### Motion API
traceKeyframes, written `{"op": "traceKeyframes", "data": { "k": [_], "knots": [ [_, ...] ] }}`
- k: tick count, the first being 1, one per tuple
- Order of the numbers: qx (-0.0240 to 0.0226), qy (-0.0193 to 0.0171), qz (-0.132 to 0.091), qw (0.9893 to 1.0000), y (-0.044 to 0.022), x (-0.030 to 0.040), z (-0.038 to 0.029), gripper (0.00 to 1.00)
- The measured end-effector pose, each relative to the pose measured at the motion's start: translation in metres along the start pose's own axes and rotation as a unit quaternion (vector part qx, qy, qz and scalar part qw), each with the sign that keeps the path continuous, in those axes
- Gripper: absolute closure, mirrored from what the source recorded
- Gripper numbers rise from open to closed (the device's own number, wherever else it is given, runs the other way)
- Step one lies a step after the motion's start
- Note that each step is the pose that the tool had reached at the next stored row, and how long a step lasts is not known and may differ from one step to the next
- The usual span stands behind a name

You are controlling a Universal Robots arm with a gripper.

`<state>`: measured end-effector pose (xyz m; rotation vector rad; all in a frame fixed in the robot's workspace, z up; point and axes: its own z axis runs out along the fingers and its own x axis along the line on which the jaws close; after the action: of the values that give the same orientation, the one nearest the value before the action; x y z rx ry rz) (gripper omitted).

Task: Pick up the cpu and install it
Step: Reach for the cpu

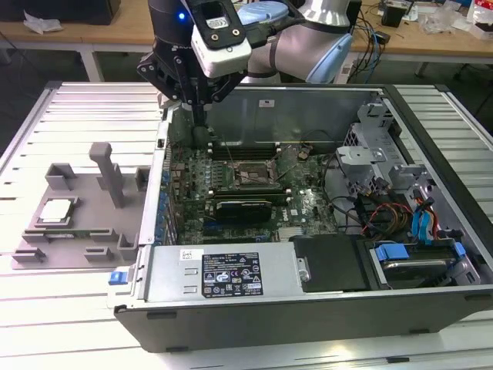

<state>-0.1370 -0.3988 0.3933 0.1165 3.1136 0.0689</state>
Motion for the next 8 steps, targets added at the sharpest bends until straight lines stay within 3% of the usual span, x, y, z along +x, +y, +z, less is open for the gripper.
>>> {"op": "traceKeyframes", "data": {
  "k": [8],
  "knots": [
    [-0.0001, -0.0001, 0.0, 1.0, -0.0007, 0.0091, -0.0002, 0.89]
  ]
}}
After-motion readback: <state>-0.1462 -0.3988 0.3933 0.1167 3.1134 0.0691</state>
